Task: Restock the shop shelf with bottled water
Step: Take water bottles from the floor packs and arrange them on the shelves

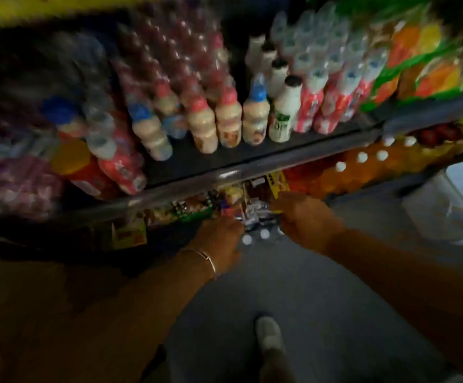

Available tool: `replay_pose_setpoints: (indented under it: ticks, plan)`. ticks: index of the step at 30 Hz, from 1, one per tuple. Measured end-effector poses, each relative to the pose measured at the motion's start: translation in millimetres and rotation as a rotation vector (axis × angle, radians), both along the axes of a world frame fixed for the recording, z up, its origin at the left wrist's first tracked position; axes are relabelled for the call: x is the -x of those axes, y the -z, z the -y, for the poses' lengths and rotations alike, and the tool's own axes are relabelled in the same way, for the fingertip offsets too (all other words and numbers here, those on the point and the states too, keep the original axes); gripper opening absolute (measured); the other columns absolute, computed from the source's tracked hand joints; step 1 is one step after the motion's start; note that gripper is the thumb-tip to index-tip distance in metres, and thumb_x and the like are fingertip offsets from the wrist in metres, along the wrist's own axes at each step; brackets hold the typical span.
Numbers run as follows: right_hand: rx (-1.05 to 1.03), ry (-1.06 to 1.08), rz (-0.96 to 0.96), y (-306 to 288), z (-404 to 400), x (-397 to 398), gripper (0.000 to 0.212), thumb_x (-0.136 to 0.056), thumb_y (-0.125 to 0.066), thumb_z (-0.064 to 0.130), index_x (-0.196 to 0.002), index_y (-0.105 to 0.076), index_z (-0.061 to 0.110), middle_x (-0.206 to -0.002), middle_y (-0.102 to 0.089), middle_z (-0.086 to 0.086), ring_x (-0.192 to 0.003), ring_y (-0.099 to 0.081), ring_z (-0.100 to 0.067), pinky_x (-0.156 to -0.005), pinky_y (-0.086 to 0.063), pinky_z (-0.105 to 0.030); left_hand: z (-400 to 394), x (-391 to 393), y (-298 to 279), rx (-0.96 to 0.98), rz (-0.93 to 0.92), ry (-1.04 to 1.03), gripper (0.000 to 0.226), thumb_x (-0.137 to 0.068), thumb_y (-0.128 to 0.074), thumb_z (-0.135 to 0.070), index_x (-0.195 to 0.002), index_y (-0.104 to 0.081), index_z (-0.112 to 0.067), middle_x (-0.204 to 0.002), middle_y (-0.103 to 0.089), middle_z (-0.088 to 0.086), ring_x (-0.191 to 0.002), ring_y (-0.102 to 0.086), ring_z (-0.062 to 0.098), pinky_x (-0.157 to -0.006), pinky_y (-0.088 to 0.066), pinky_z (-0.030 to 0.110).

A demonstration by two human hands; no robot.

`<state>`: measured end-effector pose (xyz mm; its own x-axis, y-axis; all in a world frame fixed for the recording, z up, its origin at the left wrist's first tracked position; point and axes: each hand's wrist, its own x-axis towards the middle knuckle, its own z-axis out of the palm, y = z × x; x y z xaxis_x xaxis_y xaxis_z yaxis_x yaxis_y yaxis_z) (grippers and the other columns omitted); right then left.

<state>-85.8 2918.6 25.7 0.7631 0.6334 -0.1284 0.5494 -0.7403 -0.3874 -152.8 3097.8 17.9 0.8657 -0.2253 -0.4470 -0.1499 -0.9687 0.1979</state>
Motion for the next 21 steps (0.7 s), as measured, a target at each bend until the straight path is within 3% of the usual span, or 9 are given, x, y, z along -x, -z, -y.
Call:
replay_pose_setpoints:
  ticks: [3,10,14,17,21]
  plan:
    - [0.082,0.028,-0.151,93,-6,4,0.036,-0.087,-0.054,0.011,-0.123,-0.057,0.010,-0.127,-0.055,-0.014,-0.117,-0.050,-0.031,-0.091,-0.039,-0.034,-2,0,83,-0.062,-0.066,-0.029,0.050,-0.088,-0.056,-0.032,-0.134,-0.041,-0.019,-0.141,-0.038,0.003,-0.130,-0.037,0.024,-0.104,-0.029,0.033]
    - [0.077,0.010,-0.295,265,-58,17,0.054,-0.088,-0.060,0.023,-0.138,-0.041,0.017,-0.143,-0.043,-0.008,-0.129,-0.043,-0.025,-0.103,-0.035,-0.031,-22,5,243,-0.164,-0.142,-0.173,0.049,-0.093,-0.046,-0.026,-0.140,-0.032,-0.017,-0.145,-0.034,0.006,-0.134,-0.031,0.024,-0.107,-0.023,0.035]
    - [0.047,0.060,-0.376,329,-89,18,0.075,-0.083,-0.067,0.024,-0.145,-0.026,0.015,-0.147,-0.034,-0.008,-0.130,-0.040,-0.026,-0.102,-0.038,-0.034,-34,5,302,-0.174,-0.125,-0.245,0.048,-0.092,-0.049,-0.024,-0.138,-0.034,-0.019,-0.144,-0.036,0.004,-0.133,-0.034,0.025,-0.109,-0.024,0.037]
    - [-0.010,0.174,-0.429,361,-102,20,0.088,-0.081,-0.071,0.023,-0.149,-0.015,0.015,-0.150,-0.032,-0.008,-0.134,-0.036,-0.025,-0.107,-0.031,-0.033,-41,8,336,-0.201,-0.131,-0.265,0.049,-0.092,-0.051,-0.024,-0.137,-0.035,-0.017,-0.145,-0.034,0.004,-0.133,-0.032,0.025,-0.110,-0.021,0.039]
    - [-0.040,0.265,-0.317,385,-112,21,0.077,-0.081,-0.070,0.025,-0.145,-0.027,0.019,-0.141,-0.041,-0.007,-0.128,-0.044,-0.025,-0.102,-0.038,-0.035,-46,8,364,-0.202,-0.113,-0.318,0.044,-0.091,-0.052,-0.025,-0.132,-0.040,-0.016,-0.139,-0.040,0.006,-0.130,-0.036,0.026,-0.107,-0.025,0.040]
